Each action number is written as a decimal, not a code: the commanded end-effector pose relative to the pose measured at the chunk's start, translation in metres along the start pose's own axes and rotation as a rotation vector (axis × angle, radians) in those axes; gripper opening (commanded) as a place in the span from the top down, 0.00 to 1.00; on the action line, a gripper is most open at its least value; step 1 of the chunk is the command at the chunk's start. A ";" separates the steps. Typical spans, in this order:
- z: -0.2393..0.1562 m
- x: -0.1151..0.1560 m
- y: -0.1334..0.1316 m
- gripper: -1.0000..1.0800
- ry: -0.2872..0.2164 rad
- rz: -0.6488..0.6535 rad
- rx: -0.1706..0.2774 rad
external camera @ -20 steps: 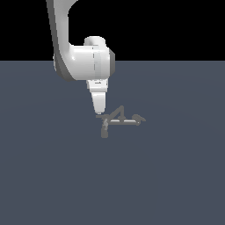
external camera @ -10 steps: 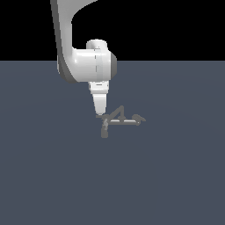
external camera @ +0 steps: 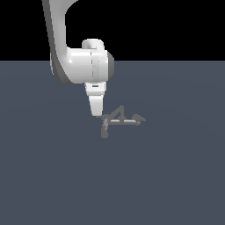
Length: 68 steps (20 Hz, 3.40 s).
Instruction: Turn on the faucet by rotating a designated handle.
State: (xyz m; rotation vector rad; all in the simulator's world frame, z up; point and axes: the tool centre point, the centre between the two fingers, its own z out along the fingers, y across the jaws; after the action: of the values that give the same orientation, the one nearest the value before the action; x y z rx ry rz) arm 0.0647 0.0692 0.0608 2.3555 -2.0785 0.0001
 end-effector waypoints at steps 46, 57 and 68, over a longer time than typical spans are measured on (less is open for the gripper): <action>0.000 0.040 0.048 1.00 -0.012 -0.042 -0.003; 0.000 0.020 0.041 1.00 -0.025 -0.083 -0.028; 0.000 0.063 0.006 1.00 -0.005 -0.016 -0.005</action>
State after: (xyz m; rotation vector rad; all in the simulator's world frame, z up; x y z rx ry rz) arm 0.0475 0.0588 0.0622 2.4409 -1.9731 -0.0701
